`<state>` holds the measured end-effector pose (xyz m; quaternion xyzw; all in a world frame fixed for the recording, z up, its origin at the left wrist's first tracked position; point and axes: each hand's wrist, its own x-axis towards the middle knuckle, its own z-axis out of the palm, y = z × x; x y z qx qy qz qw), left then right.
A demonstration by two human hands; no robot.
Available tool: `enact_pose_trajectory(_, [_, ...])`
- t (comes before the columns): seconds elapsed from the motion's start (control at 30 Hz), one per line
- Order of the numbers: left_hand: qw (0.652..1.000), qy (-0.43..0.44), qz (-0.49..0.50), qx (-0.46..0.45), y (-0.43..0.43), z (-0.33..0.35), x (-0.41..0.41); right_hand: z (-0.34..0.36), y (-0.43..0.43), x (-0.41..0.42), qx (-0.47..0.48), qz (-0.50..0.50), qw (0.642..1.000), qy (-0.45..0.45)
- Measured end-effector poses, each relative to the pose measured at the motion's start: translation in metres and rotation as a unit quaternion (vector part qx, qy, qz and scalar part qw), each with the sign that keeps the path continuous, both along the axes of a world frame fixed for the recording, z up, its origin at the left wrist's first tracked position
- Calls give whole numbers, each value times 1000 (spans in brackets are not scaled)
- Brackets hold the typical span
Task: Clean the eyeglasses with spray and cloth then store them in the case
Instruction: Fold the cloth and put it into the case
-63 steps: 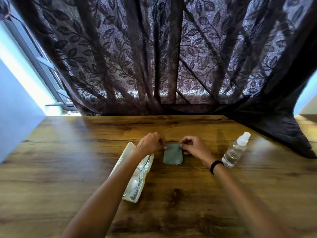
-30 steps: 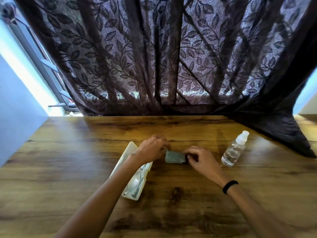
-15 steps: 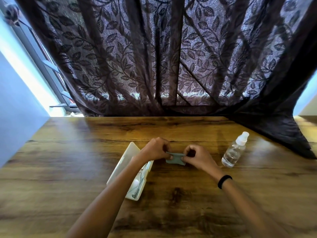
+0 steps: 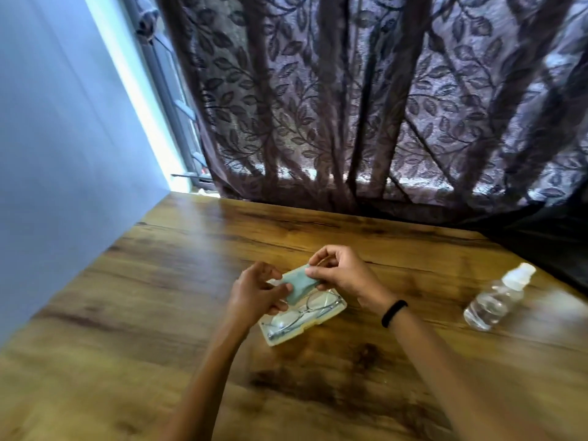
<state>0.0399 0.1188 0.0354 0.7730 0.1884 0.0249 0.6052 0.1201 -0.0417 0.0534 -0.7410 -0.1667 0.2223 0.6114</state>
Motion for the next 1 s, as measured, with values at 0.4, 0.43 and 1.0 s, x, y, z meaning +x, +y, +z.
enact_pose_trajectory(0.4, [973,14,-12,231,0,-34,-8,-23,14,-21,-304,11,924,-232])
enact_pose_trajectory(0.43, [962,8,-17,273,-2,-31,-9,-23,13,-21,-308,17,922,-234])
enact_pose_trajectory(1.0, [987,159,-17,-26,61,-9,-27,-13,-9,30,-219,-28,974,-45])
